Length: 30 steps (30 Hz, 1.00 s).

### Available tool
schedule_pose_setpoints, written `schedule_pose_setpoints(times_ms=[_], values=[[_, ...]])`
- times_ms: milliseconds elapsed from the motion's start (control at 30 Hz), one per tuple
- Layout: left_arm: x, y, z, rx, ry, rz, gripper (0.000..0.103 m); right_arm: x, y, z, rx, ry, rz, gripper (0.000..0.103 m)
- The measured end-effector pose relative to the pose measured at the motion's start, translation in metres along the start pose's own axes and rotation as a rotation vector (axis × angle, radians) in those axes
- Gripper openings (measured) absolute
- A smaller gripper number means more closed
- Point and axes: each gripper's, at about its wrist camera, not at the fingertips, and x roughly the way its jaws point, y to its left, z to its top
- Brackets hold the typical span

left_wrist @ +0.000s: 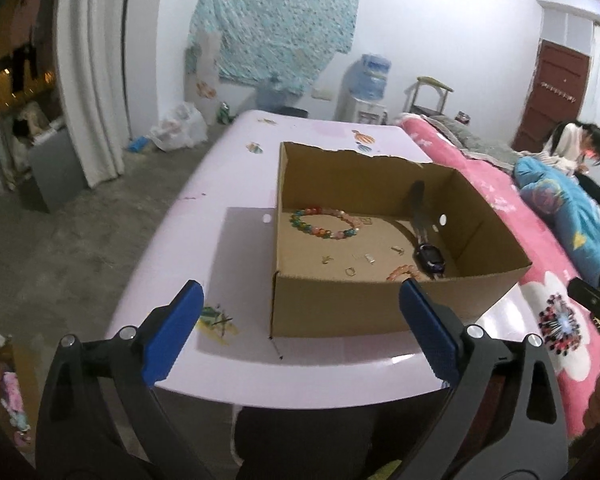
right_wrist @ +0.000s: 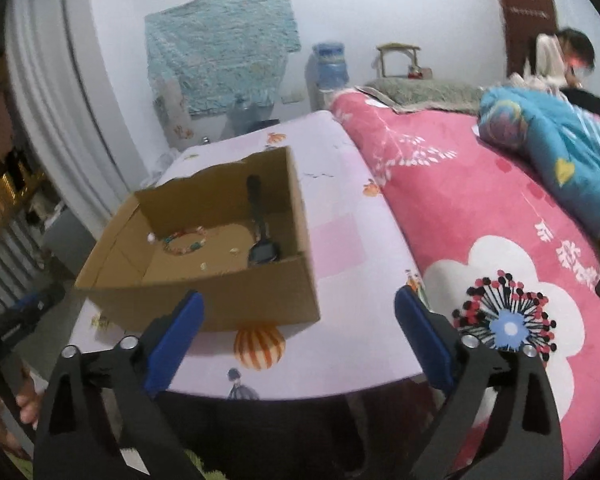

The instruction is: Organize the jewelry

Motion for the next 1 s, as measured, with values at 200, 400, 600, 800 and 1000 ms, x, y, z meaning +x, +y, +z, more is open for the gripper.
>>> schedule_pose_setpoints(times_ms=[200, 400, 600, 800, 1000], values=[[-0.003, -0.019, -0.011, 0.080, 0.038, 0.116, 0.095, 0.003, 0.025, -0.021, -0.073, 0.033, -0.018, 0.096], [0.008, -0.032, -0.022, 0.091, 0.122, 0.138, 0.095, 0.015, 0.039, -0.027, -0.084, 0.064, -0.106, 0.096], [0.010, -0.036, -0.027, 0.096, 0.140, 0.160, 0.095, 0.023, 0.051, -0.026, -0.118, 0.098, -0.106, 0.096], [0.013, -0.038, -0.029, 0.104, 0.153, 0.168, 0.095, 0.025, 0.057, -0.027, -0.123, 0.109, -0.093, 0.096], [0.016, -0.037, -0.030, 0.102, 0.172, 0.169, 0.095, 0.028, 0.057, -0.028, -0.123, 0.125, -0.099, 0.096]])
